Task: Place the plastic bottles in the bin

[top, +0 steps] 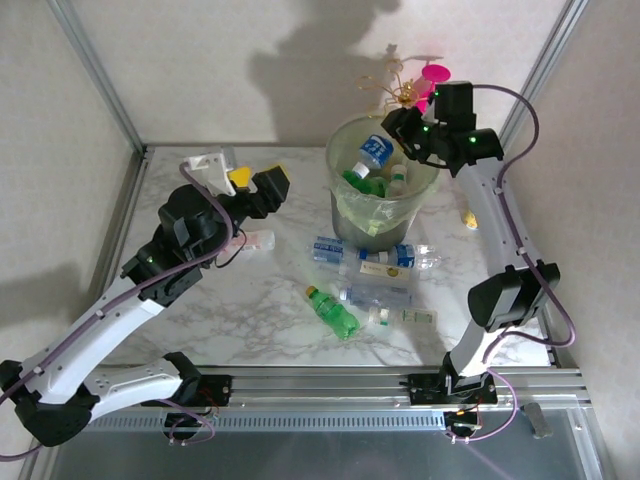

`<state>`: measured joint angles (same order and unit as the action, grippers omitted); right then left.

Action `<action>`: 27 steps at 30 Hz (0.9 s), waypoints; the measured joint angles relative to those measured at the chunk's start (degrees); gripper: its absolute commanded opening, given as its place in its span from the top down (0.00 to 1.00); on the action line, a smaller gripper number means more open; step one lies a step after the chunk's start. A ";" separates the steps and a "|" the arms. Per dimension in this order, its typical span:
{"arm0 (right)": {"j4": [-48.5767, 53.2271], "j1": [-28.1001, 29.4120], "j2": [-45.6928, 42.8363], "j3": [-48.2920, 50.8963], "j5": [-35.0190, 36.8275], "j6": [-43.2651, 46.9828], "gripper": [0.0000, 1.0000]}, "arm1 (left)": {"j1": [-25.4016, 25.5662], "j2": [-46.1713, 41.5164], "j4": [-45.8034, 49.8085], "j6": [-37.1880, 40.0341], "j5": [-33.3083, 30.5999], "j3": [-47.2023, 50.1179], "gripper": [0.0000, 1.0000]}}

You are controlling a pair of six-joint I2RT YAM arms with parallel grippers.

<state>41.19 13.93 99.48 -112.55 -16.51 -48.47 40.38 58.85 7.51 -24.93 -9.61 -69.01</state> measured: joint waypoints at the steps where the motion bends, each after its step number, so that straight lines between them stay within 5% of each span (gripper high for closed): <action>1: 0.13 0.44 0.24 0.00 0.70 -0.20 0.56 | 0.00 -0.37 0.00 -0.17 0.00 0.24 0.14; 13: 2.34 4.17 9.46 -2.19 10.84 -0.87 0.53 | 0.00 -3.69 1.33 -0.81 -0.70 2.08 0.14; 27: 0.15 5.03 16.02 -1.31 8.55 -4.35 0.44 | 0.00 -3.69 2.75 -0.81 -0.90 2.16 0.14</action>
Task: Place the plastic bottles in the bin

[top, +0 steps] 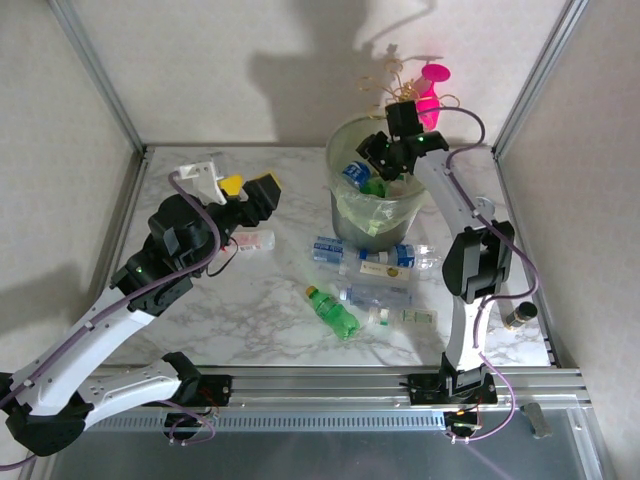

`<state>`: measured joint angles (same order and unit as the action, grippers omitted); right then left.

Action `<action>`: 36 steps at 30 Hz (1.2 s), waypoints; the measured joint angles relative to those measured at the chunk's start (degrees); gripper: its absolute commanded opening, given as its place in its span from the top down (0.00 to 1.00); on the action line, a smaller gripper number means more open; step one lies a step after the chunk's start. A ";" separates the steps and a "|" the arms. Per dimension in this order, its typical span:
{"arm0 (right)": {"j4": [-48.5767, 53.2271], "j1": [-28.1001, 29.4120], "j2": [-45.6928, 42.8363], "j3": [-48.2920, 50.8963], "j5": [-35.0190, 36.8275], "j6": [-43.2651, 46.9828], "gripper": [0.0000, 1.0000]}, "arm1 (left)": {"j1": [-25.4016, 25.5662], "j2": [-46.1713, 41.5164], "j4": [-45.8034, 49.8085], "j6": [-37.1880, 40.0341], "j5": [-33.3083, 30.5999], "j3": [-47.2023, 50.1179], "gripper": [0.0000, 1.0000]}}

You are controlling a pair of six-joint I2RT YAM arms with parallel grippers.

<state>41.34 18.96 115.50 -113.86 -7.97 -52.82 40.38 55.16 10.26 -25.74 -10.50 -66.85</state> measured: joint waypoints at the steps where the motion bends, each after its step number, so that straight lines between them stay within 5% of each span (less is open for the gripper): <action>1: -0.31 0.00 0.59 0.00 -0.66 -0.17 0.43 | 0.00 0.00 0.07 0.00 0.00 0.02 0.14; 16: 1.70 -0.63 5.64 -5.42 -2.73 0.50 0.22 | 0.00 0.26 1.09 0.07 -1.11 0.33 0.13; 36: 4.76 -3.34 -4.22 -5.40 -1.97 9.88 0.29 | 0.00 4.96 1.33 2.19 -1.53 -1.29 0.13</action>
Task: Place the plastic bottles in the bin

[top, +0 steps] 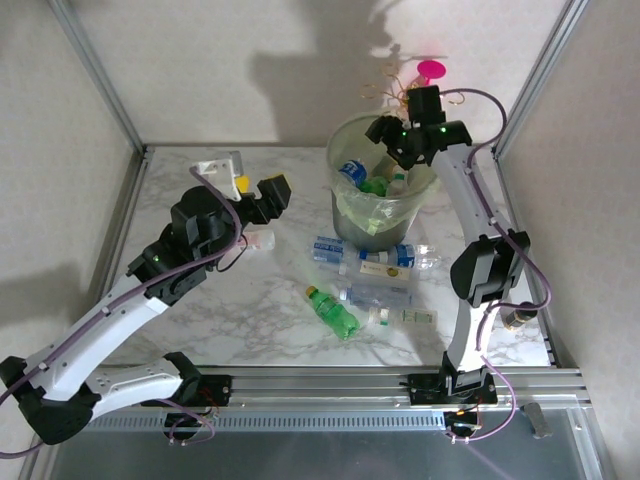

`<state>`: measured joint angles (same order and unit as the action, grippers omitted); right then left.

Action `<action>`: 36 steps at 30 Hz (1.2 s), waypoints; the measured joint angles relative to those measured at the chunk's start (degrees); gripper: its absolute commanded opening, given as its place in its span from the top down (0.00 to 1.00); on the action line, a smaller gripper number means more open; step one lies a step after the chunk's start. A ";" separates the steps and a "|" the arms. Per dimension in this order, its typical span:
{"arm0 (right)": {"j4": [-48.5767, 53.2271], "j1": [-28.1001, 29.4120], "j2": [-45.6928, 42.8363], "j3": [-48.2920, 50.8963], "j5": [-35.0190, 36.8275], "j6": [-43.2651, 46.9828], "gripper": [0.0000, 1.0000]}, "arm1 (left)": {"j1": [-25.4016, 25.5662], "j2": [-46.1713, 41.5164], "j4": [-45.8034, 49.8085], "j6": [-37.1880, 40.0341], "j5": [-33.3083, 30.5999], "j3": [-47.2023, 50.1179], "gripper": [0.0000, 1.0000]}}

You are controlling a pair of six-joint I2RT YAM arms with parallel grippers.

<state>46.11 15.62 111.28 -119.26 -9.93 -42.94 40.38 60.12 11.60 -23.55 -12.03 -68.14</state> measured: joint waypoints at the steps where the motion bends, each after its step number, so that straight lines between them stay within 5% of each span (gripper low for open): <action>1: 0.04 0.00 -0.50 0.00 0.02 1.03 0.30 | -0.04 0.04 -0.02 0.00 0.00 -0.02 0.13; 6: 0.13 0.20 -5.35 1.60 0.87 7.48 0.31 | -0.15 0.07 0.00 -0.04 0.04 -0.02 0.14; 12: -1.09 2.97 -21.27 12.37 2.84 15.39 0.30 | -1.18 0.72 -1.05 -1.29 0.52 0.48 0.14; 21: -2.64 23.91 -39.58 23.23 8.46 26.77 0.35 | -2.16 5.38 -2.25 -6.38 0.76 1.60 0.15; 30: 2.62 42.16 -35.19 30.27 14.34 30.21 0.34 | -8.28 5.53 3.50 -15.47 -4.35 3.02 0.15; 36: 5.11 43.47 -25.70 38.51 14.86 28.68 0.32 | -12.44 -0.81 8.96 -20.35 -5.97 8.09 0.15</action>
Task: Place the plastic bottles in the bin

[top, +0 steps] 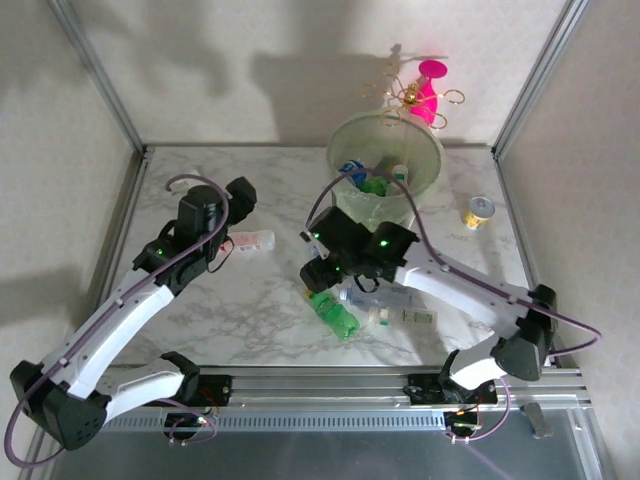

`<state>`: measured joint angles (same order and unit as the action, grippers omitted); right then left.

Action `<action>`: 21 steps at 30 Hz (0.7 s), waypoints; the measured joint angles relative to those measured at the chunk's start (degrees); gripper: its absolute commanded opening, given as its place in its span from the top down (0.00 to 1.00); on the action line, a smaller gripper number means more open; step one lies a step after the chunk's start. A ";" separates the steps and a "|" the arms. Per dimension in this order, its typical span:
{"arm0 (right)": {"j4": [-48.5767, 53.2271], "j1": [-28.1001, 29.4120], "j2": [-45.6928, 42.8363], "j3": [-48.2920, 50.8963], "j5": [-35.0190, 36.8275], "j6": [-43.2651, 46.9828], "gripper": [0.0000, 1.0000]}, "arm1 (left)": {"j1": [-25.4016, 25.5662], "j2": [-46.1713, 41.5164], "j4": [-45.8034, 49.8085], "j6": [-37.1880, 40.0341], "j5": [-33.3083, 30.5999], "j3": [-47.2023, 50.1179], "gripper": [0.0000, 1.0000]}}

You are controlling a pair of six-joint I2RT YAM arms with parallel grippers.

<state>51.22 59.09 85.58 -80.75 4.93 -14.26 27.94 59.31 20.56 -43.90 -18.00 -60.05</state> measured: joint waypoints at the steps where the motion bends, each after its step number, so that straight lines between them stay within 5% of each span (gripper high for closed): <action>1: 0.26 0.00 1.29 0.55 -0.04 -0.26 0.31 | -0.31 -1.27 0.79 -0.50 -0.04 0.63 0.15; 21: 3.45 0.00 18.58 0.63 -1.99 -4.15 0.28 | -1.05 -11.54 8.09 -1.57 1.40 2.80 0.15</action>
<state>54.68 59.09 104.16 -80.12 2.94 -18.41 26.89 47.77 28.64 -45.47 -16.60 -57.25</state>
